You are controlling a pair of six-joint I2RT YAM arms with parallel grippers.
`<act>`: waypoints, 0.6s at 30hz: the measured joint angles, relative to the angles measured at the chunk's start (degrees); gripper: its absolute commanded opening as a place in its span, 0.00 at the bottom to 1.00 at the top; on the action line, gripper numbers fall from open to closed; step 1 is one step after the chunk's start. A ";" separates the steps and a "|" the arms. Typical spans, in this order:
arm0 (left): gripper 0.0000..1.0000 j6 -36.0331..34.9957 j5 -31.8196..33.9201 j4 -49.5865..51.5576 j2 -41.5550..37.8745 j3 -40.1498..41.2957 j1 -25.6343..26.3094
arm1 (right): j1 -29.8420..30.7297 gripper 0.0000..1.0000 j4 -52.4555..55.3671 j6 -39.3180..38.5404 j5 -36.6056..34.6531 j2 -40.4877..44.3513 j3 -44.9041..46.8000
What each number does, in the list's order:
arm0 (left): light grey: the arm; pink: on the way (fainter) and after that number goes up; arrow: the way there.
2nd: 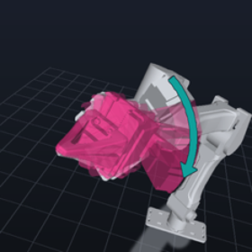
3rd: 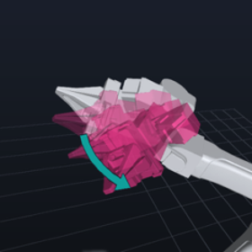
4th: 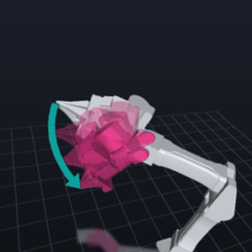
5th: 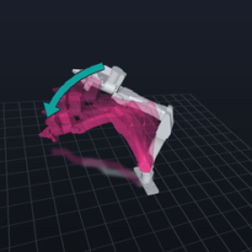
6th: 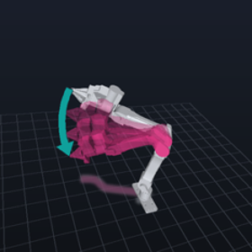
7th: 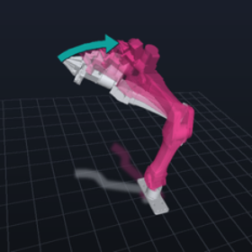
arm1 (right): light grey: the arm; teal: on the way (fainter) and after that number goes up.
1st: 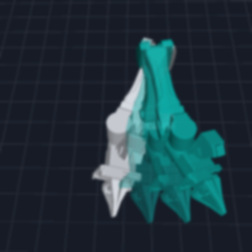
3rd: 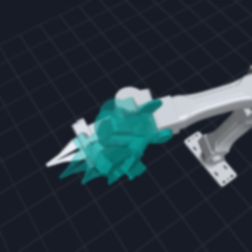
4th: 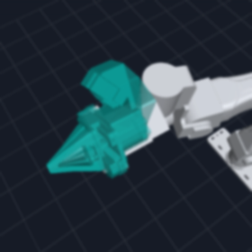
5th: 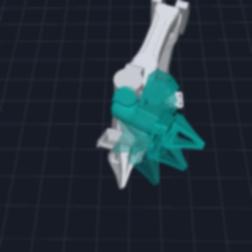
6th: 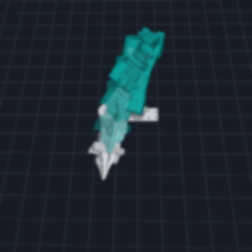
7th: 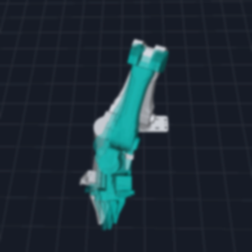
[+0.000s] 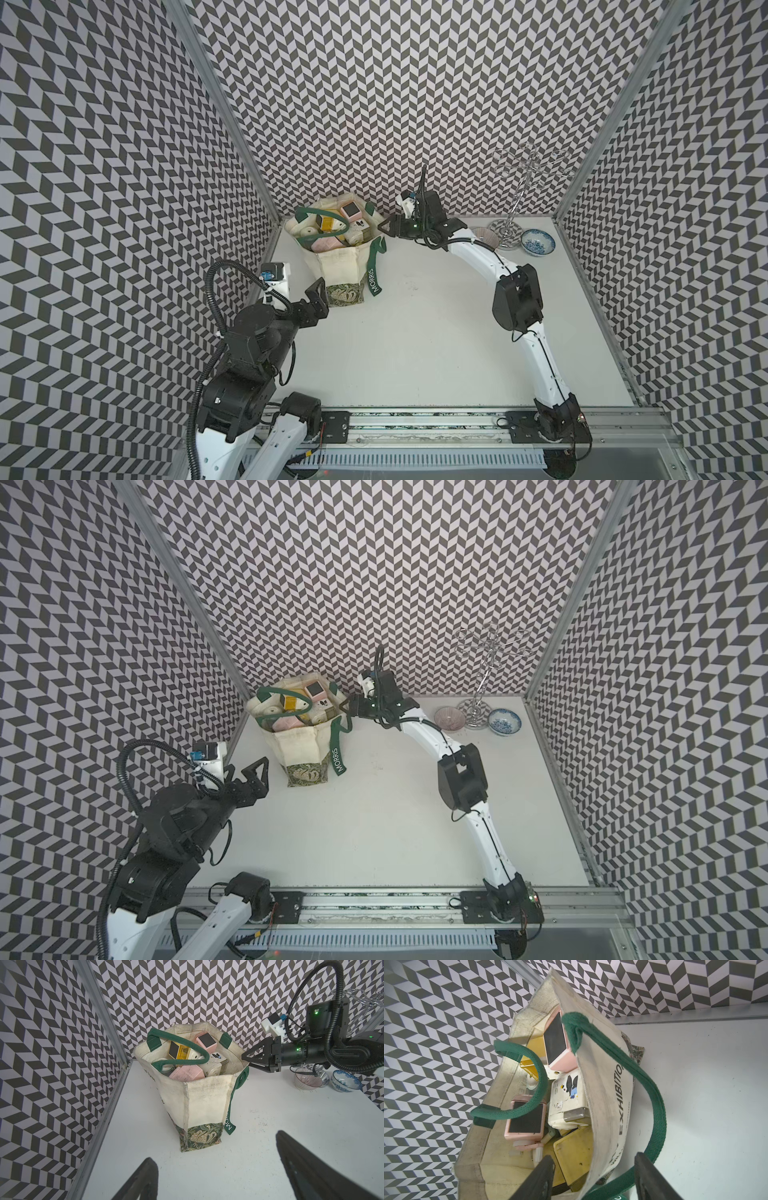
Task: Take out the pencil sharpeners from the tote bags
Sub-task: Move the canvas bag to the center of the board.
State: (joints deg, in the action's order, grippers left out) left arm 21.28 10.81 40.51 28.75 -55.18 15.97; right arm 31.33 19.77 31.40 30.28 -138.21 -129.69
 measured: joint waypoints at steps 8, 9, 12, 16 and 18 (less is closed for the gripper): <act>0.91 0.02 0.00 0.11 0.00 0.00 0.00 | 0.59 0.30 -0.59 2.21 1.33 -0.26 -0.35; 0.91 0.04 0.00 0.11 0.00 0.00 0.00 | 0.70 0.27 -0.61 2.43 1.42 -0.26 -0.35; 0.91 0.04 0.00 0.20 0.00 0.00 0.00 | 1.03 0.15 -0.61 2.56 1.51 -0.26 -0.35; 0.91 0.07 0.00 0.31 0.00 0.00 0.00 | 1.44 0.00 -1.36 2.43 1.51 -0.24 0.46; 0.91 0.09 0.00 0.31 0.13 0.00 0.00 | 1.49 0.00 -2.34 2.08 1.53 0.22 1.90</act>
State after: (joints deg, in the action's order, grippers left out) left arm 21.37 10.81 40.82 28.88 -55.18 15.97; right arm 32.82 17.43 33.47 31.81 -137.99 -127.79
